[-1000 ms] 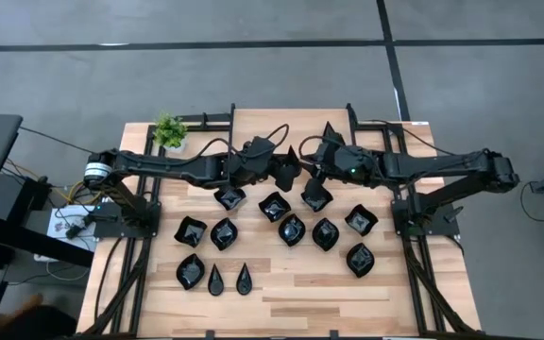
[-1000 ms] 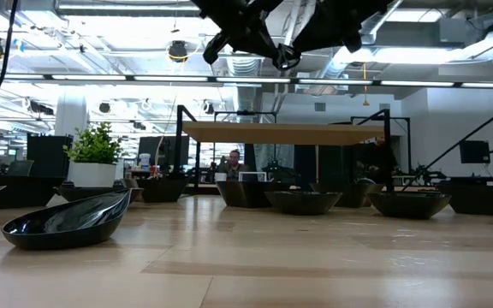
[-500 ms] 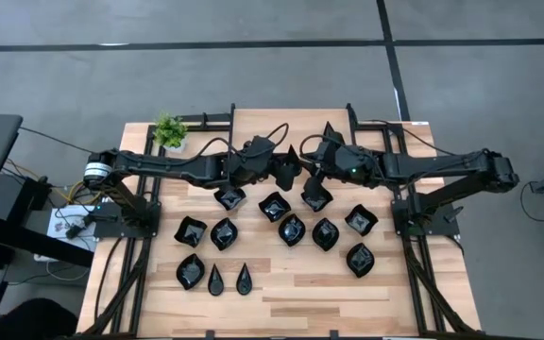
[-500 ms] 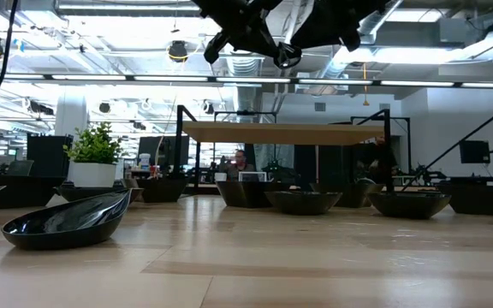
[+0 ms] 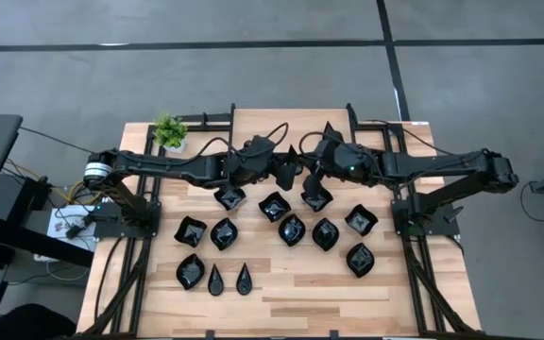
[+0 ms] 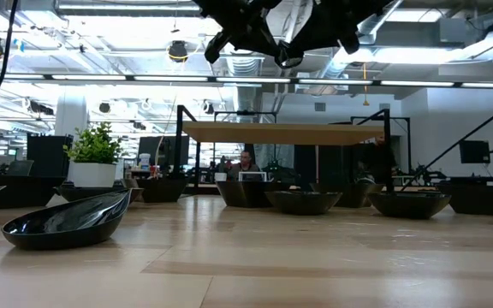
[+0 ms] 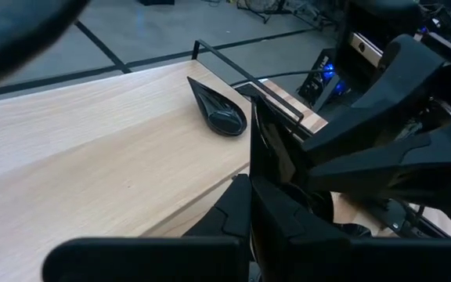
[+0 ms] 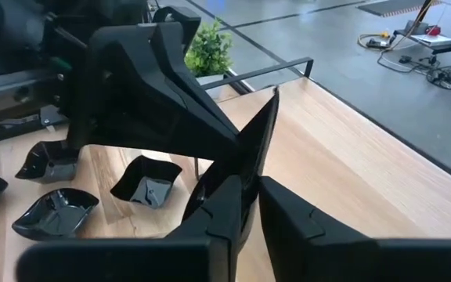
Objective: Pick & Place Mini shaped plates
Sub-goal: Stack the black plate on top of the black plate on the shelf
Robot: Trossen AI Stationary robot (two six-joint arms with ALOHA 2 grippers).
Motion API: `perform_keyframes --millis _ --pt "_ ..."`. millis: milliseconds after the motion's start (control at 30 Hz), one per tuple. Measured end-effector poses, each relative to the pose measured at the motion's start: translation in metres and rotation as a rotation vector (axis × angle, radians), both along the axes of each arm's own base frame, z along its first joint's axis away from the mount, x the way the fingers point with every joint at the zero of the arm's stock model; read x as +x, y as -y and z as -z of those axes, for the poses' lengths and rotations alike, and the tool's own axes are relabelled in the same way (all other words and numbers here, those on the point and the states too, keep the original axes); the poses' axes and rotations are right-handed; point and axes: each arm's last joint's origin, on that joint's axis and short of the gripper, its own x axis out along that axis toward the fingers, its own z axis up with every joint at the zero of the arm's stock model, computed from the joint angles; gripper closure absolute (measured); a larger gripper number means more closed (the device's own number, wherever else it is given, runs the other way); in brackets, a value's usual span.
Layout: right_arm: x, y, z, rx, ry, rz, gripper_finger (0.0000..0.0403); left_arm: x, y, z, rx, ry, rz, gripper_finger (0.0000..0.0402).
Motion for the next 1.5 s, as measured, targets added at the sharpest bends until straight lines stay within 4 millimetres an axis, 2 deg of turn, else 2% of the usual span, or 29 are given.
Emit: perform_keyframes --millis 200,500,1133,1500 --pt "0.0 0.0 0.0 -0.002 -0.004 0.004 0.0397 0.0 0.0 0.0 0.001 0.001 -0.003 0.0398" --pt "0.0 0.0 0.0 -0.009 -0.005 0.004 0.0401 0.0 0.0 -0.001 0.001 0.015 -0.003 0.0396" --pt "-0.002 0.0 0.002 -0.015 -0.026 0.022 0.0403 0.001 0.0 -0.002 0.001 0.026 0.004 0.0311" --pt "-0.007 0.015 0.004 -0.017 -0.064 0.112 0.0403 -0.008 0.003 -0.009 0.07 -0.042 0.04 0.0302"
